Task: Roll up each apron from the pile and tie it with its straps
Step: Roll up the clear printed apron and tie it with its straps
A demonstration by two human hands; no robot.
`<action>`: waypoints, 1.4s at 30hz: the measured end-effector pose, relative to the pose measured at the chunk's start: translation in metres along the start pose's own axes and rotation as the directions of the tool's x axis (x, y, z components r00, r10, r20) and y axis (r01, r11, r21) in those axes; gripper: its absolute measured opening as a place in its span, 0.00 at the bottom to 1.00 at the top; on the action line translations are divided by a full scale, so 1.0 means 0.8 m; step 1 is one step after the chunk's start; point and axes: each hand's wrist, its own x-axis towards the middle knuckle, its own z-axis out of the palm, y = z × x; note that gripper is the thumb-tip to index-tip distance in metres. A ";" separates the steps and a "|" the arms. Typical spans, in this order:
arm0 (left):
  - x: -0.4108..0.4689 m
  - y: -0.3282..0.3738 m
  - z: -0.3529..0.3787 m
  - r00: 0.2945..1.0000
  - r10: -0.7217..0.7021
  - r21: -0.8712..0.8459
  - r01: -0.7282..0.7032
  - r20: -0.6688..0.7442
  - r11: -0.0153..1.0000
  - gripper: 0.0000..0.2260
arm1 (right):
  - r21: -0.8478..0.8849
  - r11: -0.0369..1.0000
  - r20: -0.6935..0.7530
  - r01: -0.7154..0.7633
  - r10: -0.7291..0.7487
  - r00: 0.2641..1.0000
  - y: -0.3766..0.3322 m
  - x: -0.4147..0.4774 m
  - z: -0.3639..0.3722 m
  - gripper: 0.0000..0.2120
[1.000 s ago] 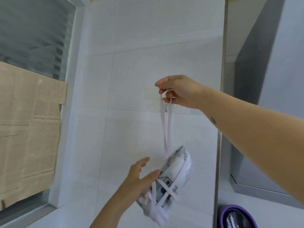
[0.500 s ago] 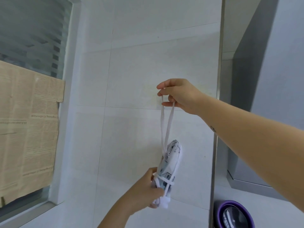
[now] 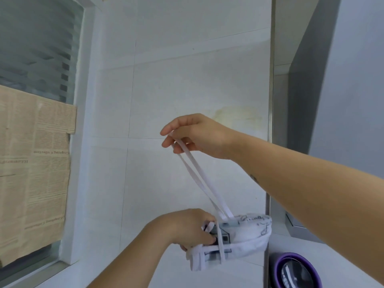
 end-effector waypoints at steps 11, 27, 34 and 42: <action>0.023 -0.078 -0.033 0.816 -0.065 -0.346 -0.170 -0.574 0.923 0.12 | 0.115 0.992 -0.445 -0.045 0.092 0.891 0.031 0.040 -0.074 0.12; 0.065 -0.130 -0.021 0.833 -0.030 -0.451 -0.268 -0.552 0.851 0.07 | -0.918 0.390 -0.154 -0.071 -0.186 0.970 0.068 0.090 -0.096 0.09; 0.073 -0.140 -0.016 0.867 -0.028 -0.409 -0.206 -0.498 0.889 0.08 | -0.948 0.304 -0.182 -0.095 -0.274 0.944 0.086 0.080 -0.096 0.08; 0.082 -0.152 -0.002 0.878 -0.035 -0.411 -0.188 -0.478 0.892 0.10 | -0.863 0.452 -0.351 -0.224 -0.218 0.911 0.111 0.013 -0.049 0.12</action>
